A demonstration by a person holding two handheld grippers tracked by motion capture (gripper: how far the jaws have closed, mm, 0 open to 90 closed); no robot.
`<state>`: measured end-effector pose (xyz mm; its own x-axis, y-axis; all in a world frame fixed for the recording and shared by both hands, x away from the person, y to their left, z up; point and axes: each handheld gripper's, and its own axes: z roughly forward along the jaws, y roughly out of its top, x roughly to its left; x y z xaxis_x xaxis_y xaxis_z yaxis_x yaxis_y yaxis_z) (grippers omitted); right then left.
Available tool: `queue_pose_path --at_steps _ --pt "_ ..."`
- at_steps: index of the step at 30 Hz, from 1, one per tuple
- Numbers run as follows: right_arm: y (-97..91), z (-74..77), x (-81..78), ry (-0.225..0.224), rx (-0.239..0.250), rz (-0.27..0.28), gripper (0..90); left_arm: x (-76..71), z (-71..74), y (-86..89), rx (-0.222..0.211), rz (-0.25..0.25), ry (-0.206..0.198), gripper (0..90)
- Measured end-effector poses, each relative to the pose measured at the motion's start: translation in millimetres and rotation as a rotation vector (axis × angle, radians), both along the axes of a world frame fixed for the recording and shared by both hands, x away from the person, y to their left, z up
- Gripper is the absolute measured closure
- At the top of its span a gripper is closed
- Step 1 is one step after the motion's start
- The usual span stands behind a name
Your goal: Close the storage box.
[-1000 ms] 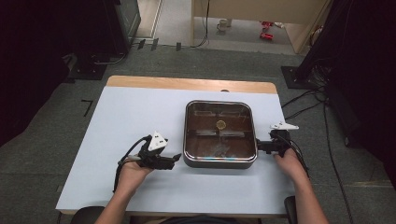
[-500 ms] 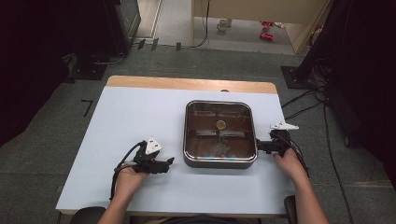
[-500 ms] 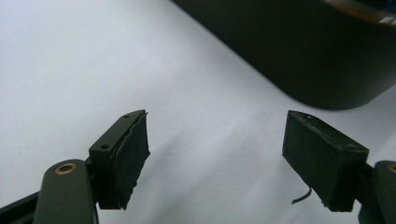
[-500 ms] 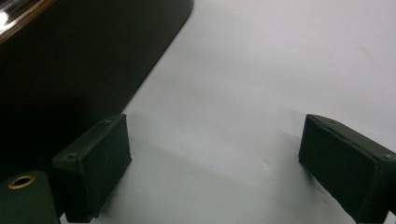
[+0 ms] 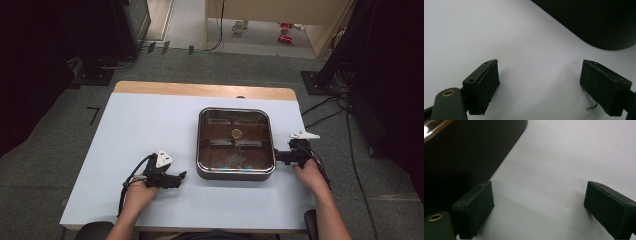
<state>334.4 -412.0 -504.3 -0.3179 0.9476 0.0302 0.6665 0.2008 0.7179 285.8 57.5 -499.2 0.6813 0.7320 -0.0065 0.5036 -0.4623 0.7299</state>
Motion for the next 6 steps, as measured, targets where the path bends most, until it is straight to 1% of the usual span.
queue_pose_path --at_steps 6 --pt "0.0 0.0 0.0 0.0 0.0 0.0 8.5 -0.7 -0.1 0.0 0.002 0.0 -0.003 15.4"
